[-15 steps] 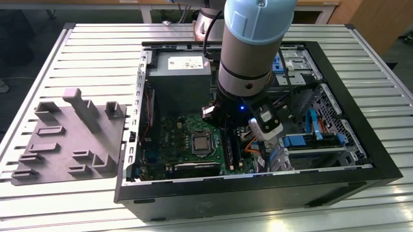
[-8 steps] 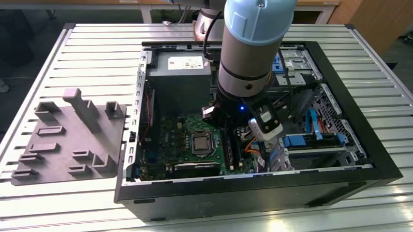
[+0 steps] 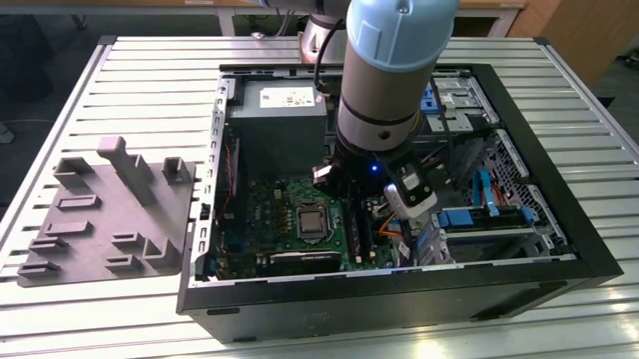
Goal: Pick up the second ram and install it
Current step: 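Insert the second ram into the second slot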
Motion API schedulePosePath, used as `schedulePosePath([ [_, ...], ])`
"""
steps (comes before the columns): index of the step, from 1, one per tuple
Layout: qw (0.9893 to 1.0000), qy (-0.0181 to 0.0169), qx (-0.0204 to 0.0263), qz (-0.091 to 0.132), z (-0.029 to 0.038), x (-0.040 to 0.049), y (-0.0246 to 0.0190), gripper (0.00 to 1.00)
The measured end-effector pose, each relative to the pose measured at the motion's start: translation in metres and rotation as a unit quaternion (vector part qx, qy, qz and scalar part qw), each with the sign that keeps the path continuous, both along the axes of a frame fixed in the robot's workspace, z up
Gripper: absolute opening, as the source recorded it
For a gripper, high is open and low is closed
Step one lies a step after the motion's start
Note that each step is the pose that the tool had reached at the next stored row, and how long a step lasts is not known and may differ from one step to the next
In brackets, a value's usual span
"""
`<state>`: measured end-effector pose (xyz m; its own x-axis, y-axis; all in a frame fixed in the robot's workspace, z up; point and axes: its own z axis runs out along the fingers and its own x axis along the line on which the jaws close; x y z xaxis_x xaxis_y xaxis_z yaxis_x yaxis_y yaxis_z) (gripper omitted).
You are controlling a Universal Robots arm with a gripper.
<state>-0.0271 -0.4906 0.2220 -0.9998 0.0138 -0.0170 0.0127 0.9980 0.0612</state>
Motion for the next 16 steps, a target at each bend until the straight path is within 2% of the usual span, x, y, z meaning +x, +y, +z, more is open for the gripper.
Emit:
schedulePosePath([
  [16,1.0,-0.0001,-0.0002,0.0,-0.0038,0.0,-0.0001,0.11],
])
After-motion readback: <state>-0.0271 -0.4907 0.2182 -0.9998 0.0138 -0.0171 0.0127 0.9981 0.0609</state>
